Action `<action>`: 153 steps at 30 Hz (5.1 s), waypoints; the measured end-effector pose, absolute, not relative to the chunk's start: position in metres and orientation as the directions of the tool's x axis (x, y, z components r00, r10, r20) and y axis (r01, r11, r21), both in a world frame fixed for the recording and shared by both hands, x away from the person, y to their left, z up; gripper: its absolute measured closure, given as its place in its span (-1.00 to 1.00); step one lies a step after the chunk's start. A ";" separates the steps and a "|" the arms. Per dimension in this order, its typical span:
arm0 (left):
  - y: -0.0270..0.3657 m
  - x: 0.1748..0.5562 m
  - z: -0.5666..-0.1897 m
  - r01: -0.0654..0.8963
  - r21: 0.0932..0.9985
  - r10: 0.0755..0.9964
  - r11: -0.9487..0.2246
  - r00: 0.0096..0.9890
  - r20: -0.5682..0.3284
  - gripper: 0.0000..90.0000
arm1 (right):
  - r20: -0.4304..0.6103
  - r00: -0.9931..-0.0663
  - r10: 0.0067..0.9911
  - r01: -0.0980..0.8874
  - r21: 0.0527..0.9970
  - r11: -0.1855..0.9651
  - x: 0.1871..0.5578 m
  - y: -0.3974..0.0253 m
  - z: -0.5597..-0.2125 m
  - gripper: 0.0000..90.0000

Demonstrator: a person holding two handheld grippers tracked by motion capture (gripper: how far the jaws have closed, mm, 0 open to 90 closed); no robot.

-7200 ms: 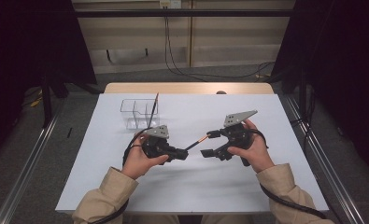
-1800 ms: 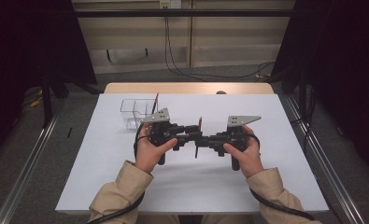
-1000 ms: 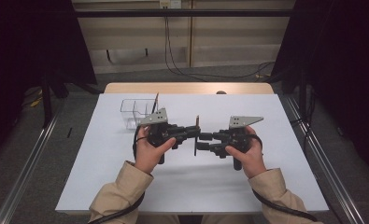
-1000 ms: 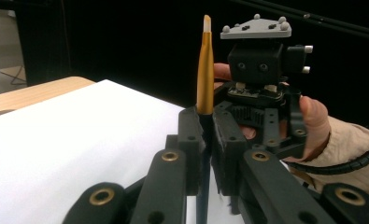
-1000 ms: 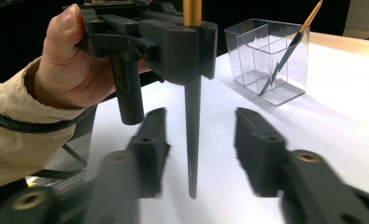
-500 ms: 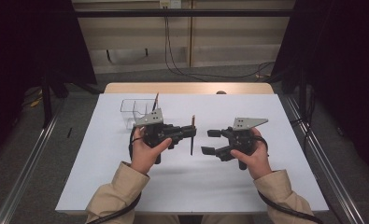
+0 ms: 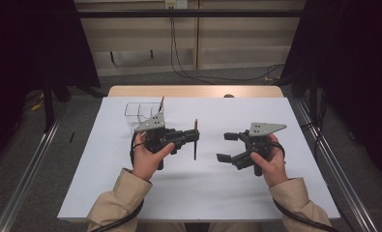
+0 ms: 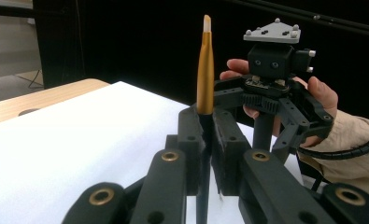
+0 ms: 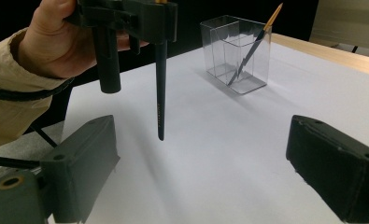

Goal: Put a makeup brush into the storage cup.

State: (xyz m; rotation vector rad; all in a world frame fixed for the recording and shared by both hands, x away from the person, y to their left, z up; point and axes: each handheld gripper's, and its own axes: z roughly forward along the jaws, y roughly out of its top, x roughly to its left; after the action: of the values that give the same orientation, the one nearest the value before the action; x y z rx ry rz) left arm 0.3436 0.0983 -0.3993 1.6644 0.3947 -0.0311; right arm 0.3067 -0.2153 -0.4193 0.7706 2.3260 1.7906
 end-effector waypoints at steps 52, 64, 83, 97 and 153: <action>0.117 0.341 -0.402 0.273 0.960 0.274 -0.057 0.929 -0.248 0.85 | 0.174 -0.787 0.592 0.338 0.925 0.177 0.274 -0.291 -0.436 -0.82; 0.119 0.341 -0.400 0.271 0.961 0.274 -0.050 0.929 -0.248 0.85 | 0.162 -0.776 0.609 0.339 0.922 0.186 0.267 -0.302 -0.438 -0.82; 0.121 0.341 -0.400 0.267 0.963 0.279 -0.045 0.929 -0.244 0.85 | 0.159 -0.766 0.623 0.348 0.917 0.194 0.257 -0.315 -0.442 -0.82; 0.124 0.341 -0.399 0.260 0.965 0.287 -0.042 0.928 -0.238 0.85 | 0.152 -0.758 0.635 0.343 0.920 0.189 0.250 -0.325 -0.443 -0.82; 0.148 0.371 -0.372 0.242 0.970 0.388 -0.032 0.897 -0.212 0.85 | 0.161 -0.746 0.646 0.342 0.925 0.164 0.242 -0.337 -0.446 -0.82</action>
State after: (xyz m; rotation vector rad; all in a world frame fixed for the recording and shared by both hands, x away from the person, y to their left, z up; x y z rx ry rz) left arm 0.3714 0.1484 -0.3725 1.6202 0.4981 0.1250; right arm 0.2421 -0.3372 -0.4464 0.9520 2.1725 1.6117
